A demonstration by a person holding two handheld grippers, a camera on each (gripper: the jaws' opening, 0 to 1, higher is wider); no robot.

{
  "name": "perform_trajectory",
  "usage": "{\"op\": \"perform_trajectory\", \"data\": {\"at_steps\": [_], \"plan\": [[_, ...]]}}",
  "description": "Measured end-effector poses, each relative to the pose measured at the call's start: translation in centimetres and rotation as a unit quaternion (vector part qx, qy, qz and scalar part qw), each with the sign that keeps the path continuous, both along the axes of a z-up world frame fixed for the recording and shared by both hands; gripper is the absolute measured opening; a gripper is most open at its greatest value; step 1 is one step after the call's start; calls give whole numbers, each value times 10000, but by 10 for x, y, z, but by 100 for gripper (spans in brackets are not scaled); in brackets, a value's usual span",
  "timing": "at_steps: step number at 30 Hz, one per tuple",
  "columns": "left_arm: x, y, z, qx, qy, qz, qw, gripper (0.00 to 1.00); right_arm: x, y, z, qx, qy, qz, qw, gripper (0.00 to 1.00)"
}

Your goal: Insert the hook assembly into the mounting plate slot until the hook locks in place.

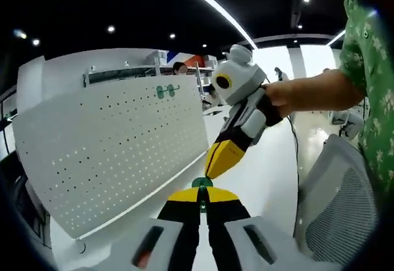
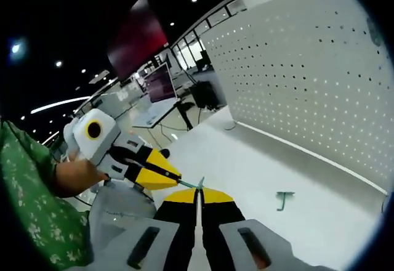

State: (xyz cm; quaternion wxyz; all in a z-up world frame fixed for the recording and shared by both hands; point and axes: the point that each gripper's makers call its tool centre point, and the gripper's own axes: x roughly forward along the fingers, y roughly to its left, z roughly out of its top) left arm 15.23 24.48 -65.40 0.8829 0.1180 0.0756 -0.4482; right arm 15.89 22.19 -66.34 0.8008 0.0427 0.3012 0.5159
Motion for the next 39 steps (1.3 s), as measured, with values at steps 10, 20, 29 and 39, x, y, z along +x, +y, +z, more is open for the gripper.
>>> {"op": "perform_trajectory", "data": {"at_steps": [10,20,29,39], "plan": [[13,16,15,-832,273,564,9946,2,10,4,8,163,-348,-299,9988,5],[19,17,33,-1213,218,851,9887,2,20,19,25,266,-743,-532,9955,6],[17,13,38,-1306,198,894,9872,2,21,20,27,319,-807,-628,9942,2],[17,17,44,-1168,-14,1240,9854,3,22,21,42,315,-1163,-866,9889,0]]}}
